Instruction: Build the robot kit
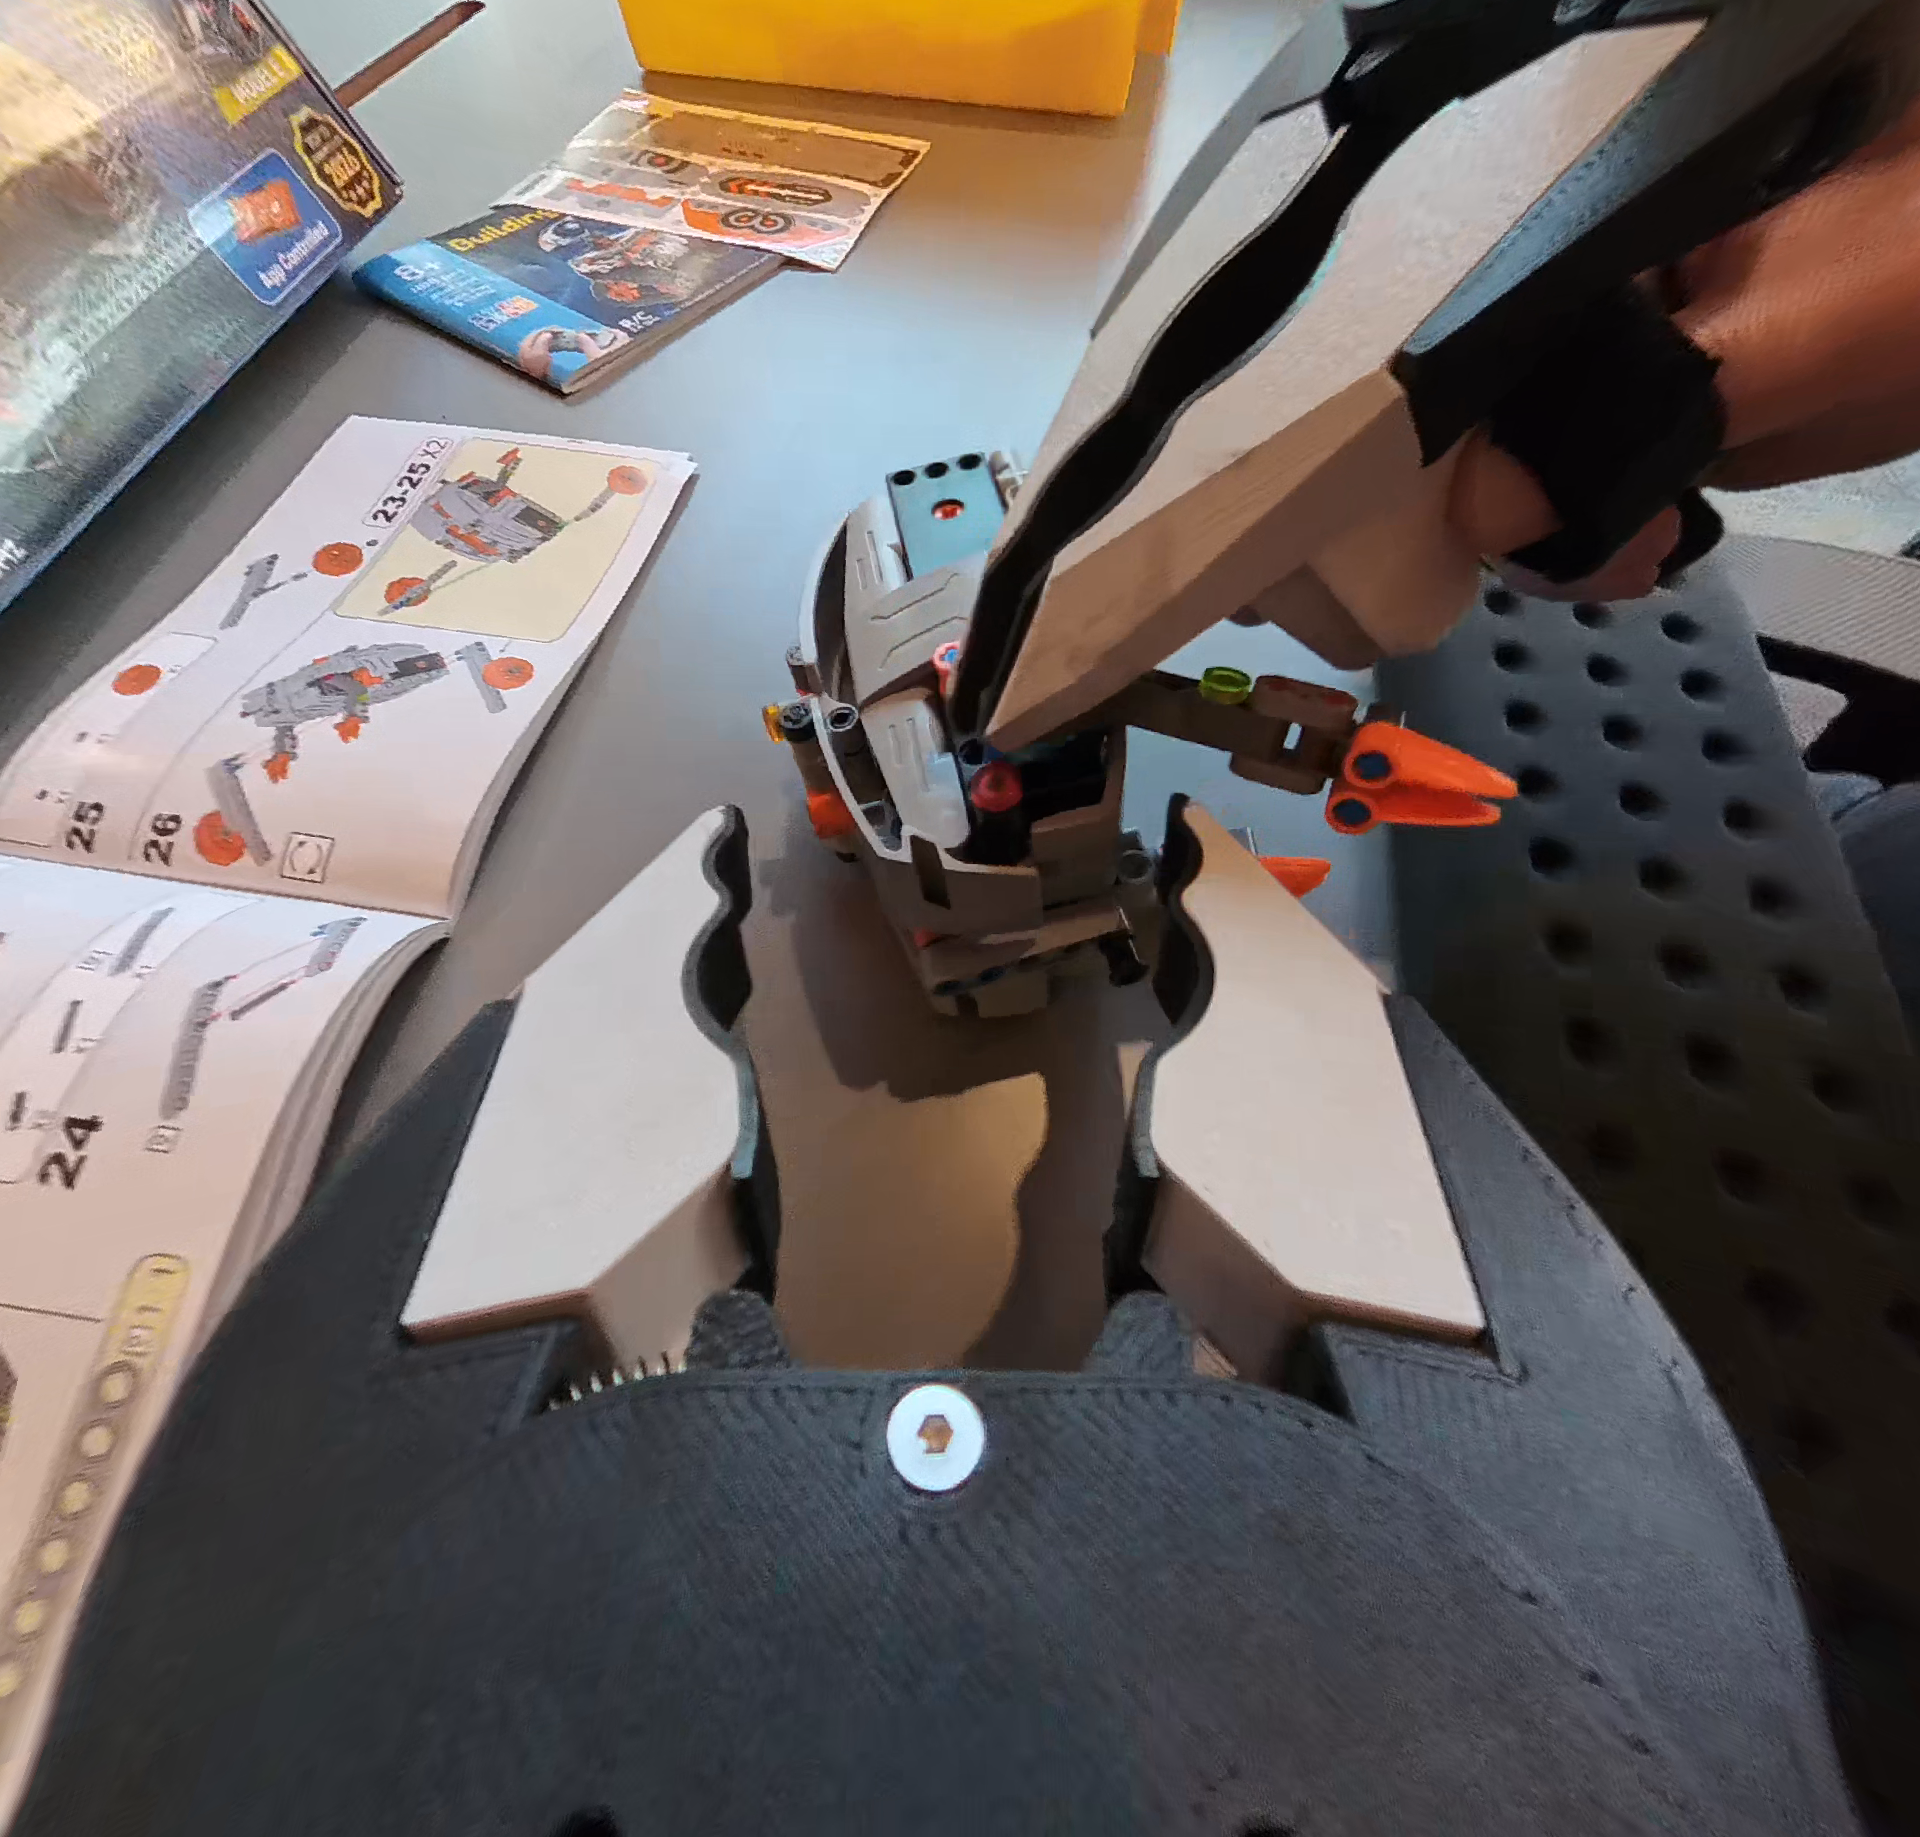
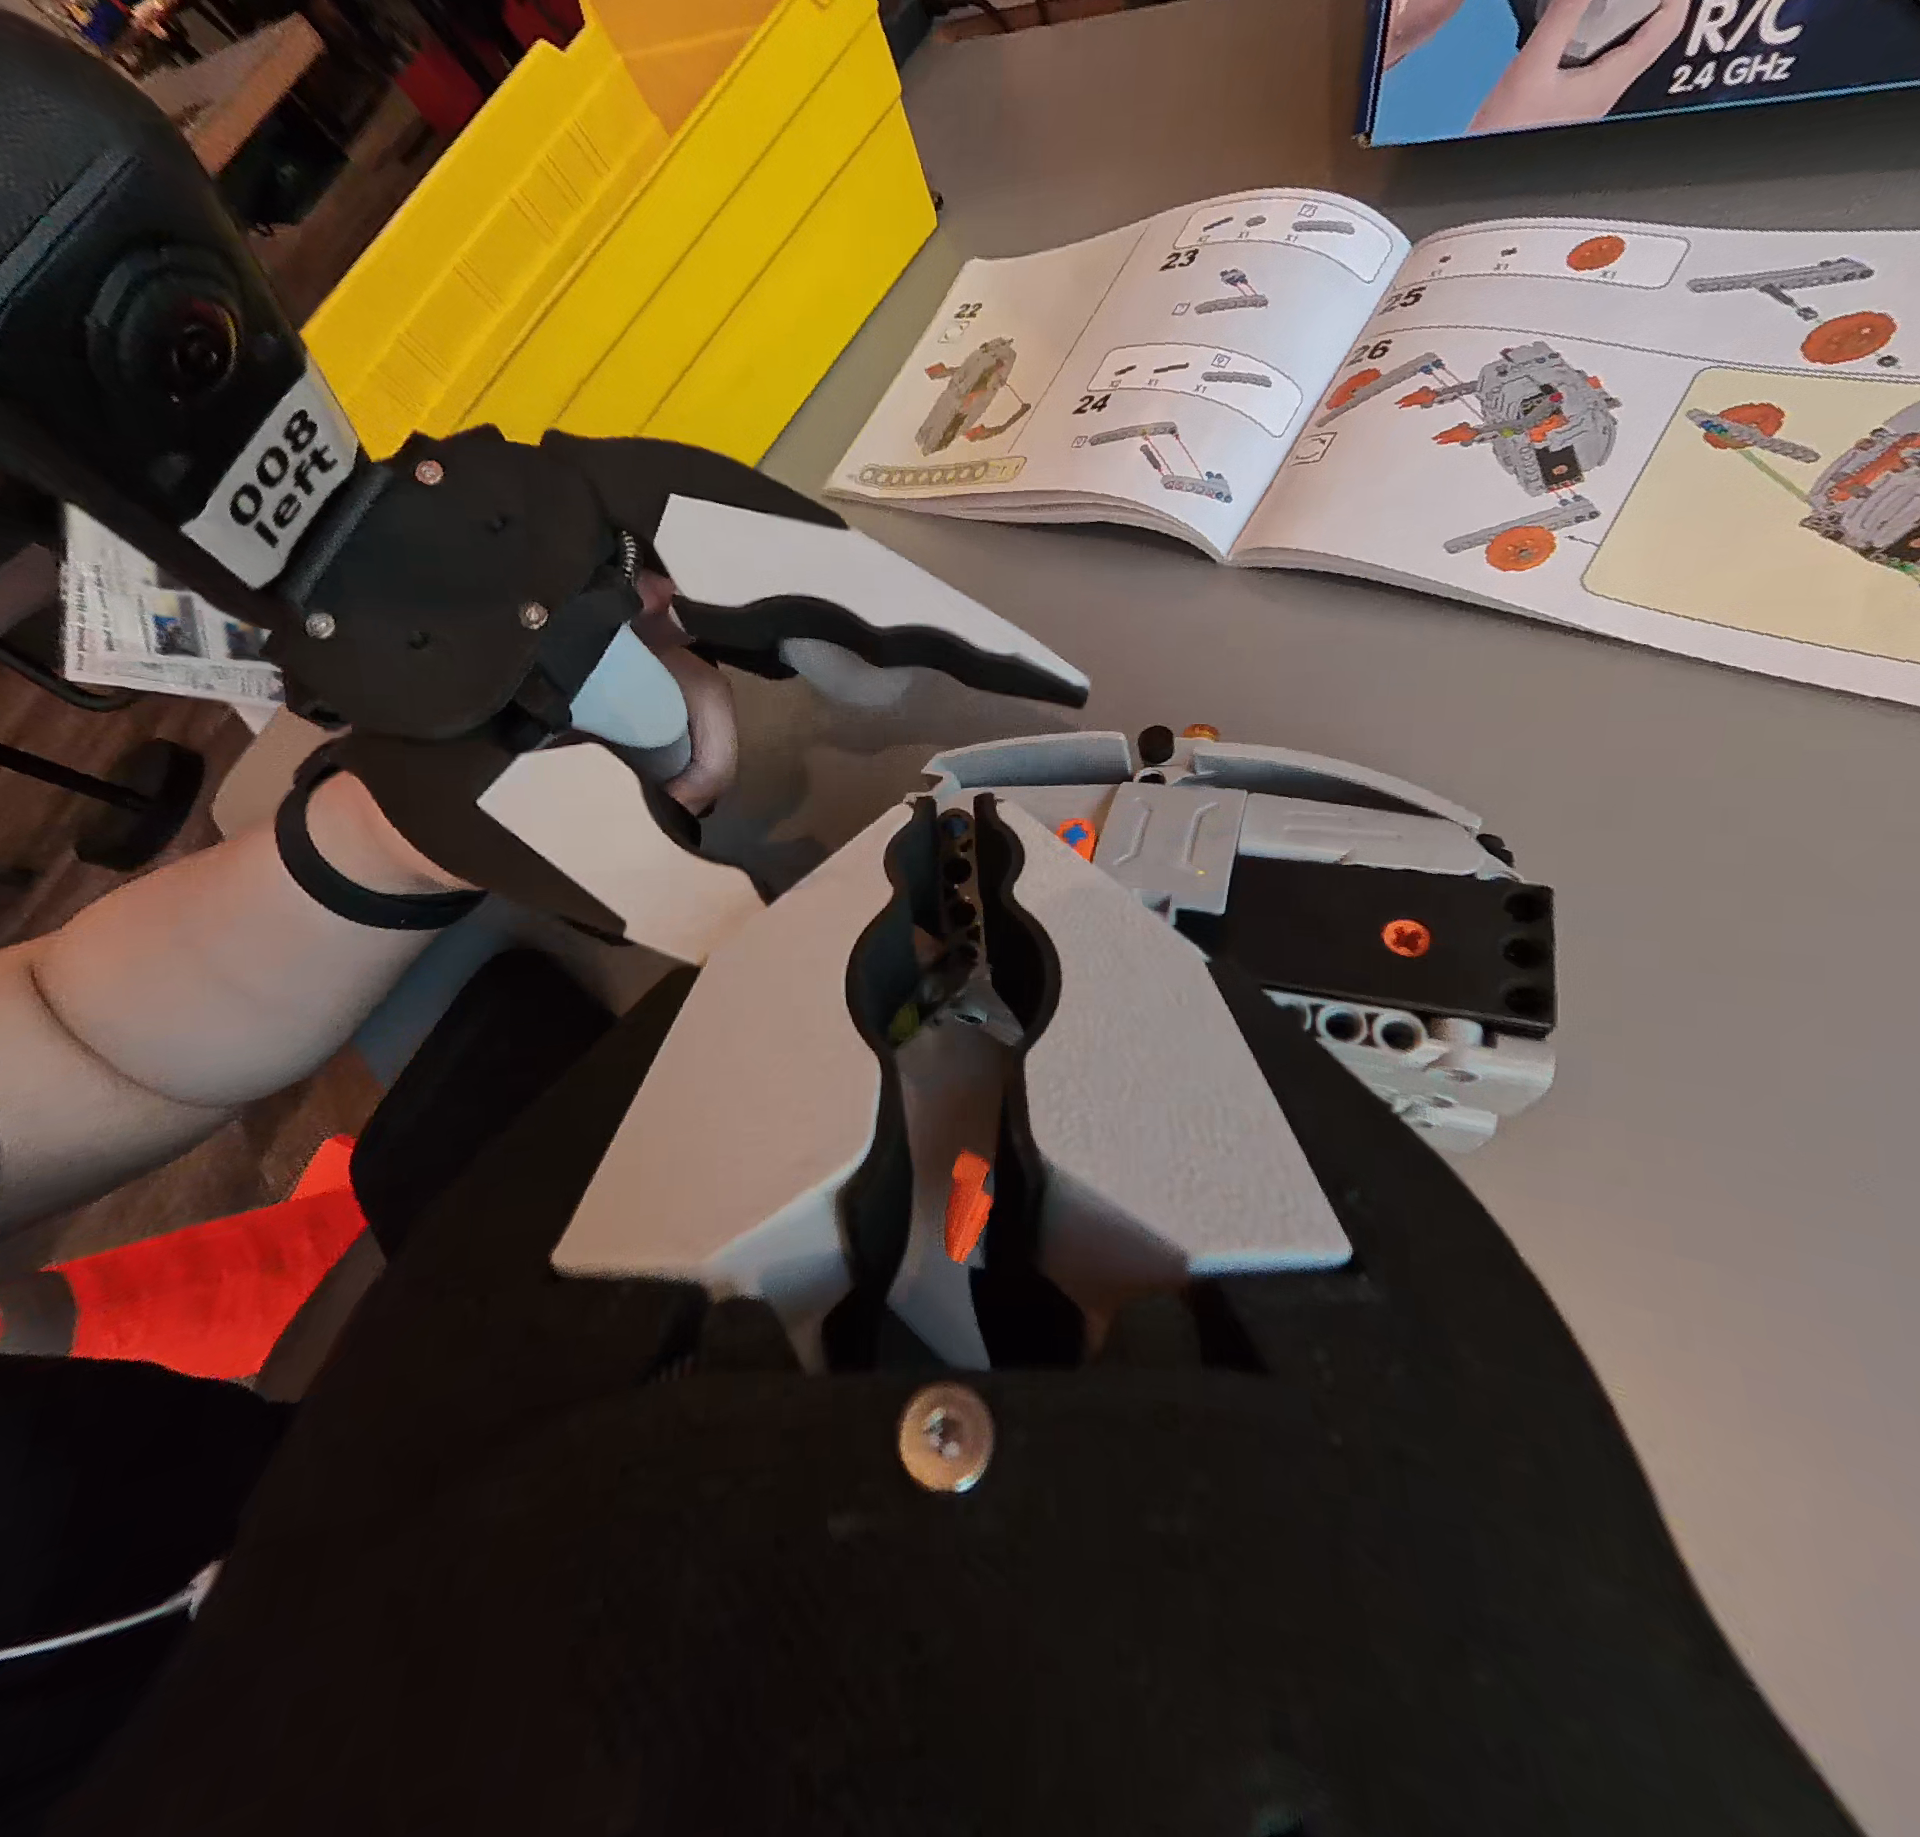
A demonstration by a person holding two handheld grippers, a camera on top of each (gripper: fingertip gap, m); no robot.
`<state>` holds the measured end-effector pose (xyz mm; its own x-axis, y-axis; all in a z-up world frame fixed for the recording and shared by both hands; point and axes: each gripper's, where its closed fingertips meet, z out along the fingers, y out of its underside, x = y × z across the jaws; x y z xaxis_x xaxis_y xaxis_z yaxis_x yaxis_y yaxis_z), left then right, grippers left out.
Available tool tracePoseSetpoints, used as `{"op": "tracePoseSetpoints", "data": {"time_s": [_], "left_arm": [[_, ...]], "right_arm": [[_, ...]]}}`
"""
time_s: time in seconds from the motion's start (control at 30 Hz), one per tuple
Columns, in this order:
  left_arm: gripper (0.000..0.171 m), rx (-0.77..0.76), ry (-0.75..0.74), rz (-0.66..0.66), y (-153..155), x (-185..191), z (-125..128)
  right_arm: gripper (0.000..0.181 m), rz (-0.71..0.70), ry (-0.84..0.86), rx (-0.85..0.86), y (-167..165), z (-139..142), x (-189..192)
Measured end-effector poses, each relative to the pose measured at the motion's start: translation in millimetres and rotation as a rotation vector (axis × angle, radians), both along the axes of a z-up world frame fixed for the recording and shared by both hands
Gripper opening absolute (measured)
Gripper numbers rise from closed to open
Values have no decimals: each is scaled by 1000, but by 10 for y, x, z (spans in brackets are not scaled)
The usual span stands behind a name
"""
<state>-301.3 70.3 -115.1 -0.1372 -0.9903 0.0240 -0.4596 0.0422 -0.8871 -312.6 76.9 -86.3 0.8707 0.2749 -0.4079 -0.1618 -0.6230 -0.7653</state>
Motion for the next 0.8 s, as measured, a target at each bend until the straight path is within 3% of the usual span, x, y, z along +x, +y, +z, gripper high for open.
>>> {"op": "tracePoseSetpoints", "data": {"time_s": [0.1,0.23,0.33,0.5,0.67,0.8], "left_arm": [[62,-30,-19,-39,12,-69,109],[42,-219,-102,-101,-66,-115,329],[13,-272,-150,-193,-182,-165,443],[16,-119,-205,-193,-169,-182,518],[1,27,-215,-187,-206,-162,484],[1,44,-229,-191,-225,-166,501]], "right_arm": [[6,11,51,45,-14,65,-10],[6,34,76,108,-51,186,-22],[6,60,103,149,-89,297,-73],[6,93,135,142,-143,365,-121],[7,106,140,113,-155,344,-126],[7,124,173,89,-165,364,-124]]}}
